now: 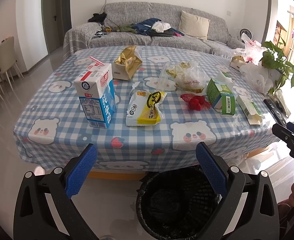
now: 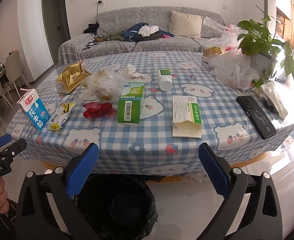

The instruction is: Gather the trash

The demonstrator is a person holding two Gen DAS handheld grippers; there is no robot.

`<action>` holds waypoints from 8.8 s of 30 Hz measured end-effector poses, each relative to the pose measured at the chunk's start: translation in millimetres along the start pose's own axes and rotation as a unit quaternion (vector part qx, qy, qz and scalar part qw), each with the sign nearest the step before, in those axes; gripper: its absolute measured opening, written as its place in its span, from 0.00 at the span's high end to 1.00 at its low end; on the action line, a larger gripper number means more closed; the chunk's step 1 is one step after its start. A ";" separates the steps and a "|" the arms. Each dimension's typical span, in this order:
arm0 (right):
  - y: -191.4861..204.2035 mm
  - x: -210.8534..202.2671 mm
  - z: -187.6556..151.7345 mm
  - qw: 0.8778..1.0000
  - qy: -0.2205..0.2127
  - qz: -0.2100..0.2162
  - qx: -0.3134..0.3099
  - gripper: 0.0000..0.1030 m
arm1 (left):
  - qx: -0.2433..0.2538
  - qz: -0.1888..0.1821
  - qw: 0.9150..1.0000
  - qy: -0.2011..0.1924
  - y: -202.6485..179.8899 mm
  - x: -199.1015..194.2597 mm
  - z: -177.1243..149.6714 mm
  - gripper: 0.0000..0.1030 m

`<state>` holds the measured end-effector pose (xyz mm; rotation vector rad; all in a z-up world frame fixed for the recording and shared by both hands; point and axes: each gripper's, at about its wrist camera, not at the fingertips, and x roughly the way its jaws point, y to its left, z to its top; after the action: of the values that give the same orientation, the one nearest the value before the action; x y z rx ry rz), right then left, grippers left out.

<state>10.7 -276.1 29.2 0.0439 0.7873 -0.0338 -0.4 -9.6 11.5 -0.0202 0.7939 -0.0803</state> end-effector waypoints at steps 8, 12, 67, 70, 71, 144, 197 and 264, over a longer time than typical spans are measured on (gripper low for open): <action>0.3 -14.4 -1.4 1.000 -0.007 0.000 0.003 0.07 | -0.002 0.007 1.000 -0.007 1.8 -15.1 -2.3 0.06; 3.8 -23.0 0.0 1.000 -0.013 0.001 0.001 0.07 | -0.004 0.011 1.000 -0.009 3.9 -20.2 -1.4 0.06; 44.1 186.2 84.0 0.993 0.113 -0.032 0.007 0.55 | -0.054 0.047 0.995 0.074 88.1 134.8 77.8 0.61; 44.5 183.6 84.1 0.994 0.107 -0.034 0.005 0.56 | -0.050 0.039 0.995 0.070 85.3 132.6 76.7 0.62; 44.3 182.3 84.2 0.994 0.105 -0.033 0.006 0.56 | -0.049 0.039 0.996 0.068 84.1 131.2 76.0 0.62; 49.9 15.7 -36.6 1.000 0.027 -0.005 -0.007 0.56 | -0.077 0.031 0.996 0.026 73.0 -3.9 -41.6 0.62; 149.2 111.2 -169.2 0.981 0.176 0.048 -0.072 0.56 | -0.070 0.045 0.988 0.132 57.8 59.0 -161.9 0.62; -35.4 94.8 -174.3 0.981 0.172 -0.087 0.039 0.08 | 0.026 -0.055 0.984 0.168 -133.9 139.7 -158.8 0.61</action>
<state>-47.4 -303.7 -161.7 0.0558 1.1339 -0.2269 -24.7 -152.3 -192.8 -0.0006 1.1277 -0.2135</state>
